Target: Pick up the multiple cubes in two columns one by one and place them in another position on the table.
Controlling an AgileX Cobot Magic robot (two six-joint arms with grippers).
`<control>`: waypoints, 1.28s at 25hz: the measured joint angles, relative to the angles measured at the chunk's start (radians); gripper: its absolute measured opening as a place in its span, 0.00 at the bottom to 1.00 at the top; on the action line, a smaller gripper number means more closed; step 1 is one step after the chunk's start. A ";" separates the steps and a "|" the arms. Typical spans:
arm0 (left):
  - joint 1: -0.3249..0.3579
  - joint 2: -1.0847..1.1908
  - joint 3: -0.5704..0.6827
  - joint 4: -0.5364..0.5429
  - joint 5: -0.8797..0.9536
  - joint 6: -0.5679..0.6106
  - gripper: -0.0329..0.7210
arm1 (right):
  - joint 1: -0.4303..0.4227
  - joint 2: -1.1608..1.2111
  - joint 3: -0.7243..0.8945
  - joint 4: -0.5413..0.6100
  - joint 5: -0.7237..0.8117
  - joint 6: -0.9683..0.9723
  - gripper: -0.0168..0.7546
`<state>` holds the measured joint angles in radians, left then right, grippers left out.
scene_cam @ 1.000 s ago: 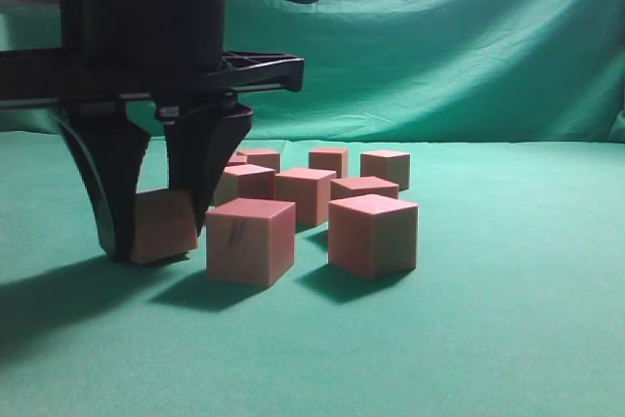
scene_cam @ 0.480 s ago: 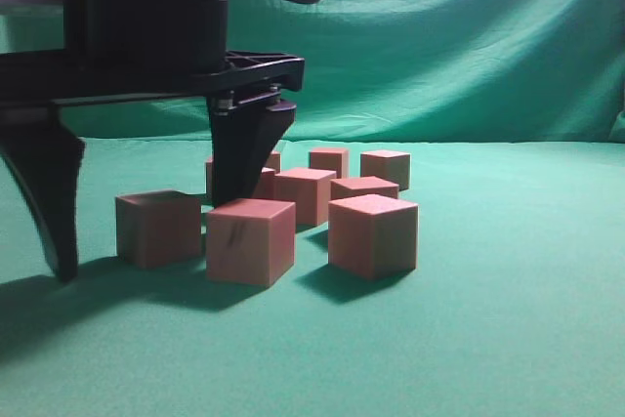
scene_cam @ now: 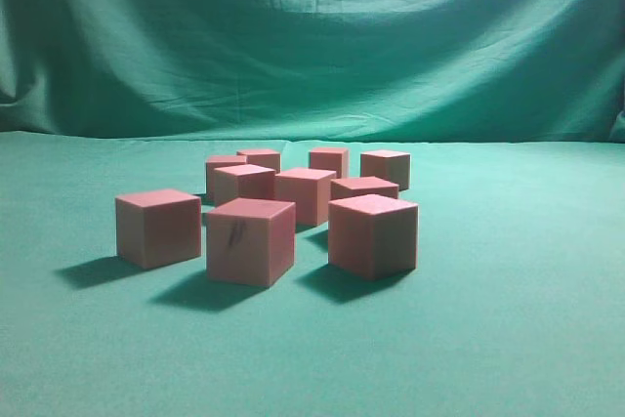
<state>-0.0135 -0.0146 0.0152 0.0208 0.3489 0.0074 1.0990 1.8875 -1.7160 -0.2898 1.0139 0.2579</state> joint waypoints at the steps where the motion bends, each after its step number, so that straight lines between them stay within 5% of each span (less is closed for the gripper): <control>1: 0.000 0.000 0.000 0.000 0.000 0.000 0.04 | 0.000 -0.018 -0.041 -0.004 0.024 0.000 0.43; 3: 0.000 0.000 0.000 0.000 0.000 0.000 0.04 | 0.000 -0.052 -0.142 -0.007 0.070 -0.001 0.19; 6: 0.000 0.000 0.000 0.000 0.000 0.000 0.04 | 0.000 -0.108 -0.239 0.007 0.097 -0.008 0.02; 17: 0.000 0.000 0.000 0.000 0.000 0.000 0.04 | 0.000 -0.332 -0.274 0.195 0.212 -0.179 0.02; 32: 0.000 0.000 0.000 0.000 0.000 0.000 0.04 | 0.000 -0.556 -0.274 0.211 0.268 -0.324 0.02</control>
<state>-0.0135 -0.0146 0.0152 0.0208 0.3489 0.0074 1.0990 1.3310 -1.9902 -0.0790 1.2816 -0.0664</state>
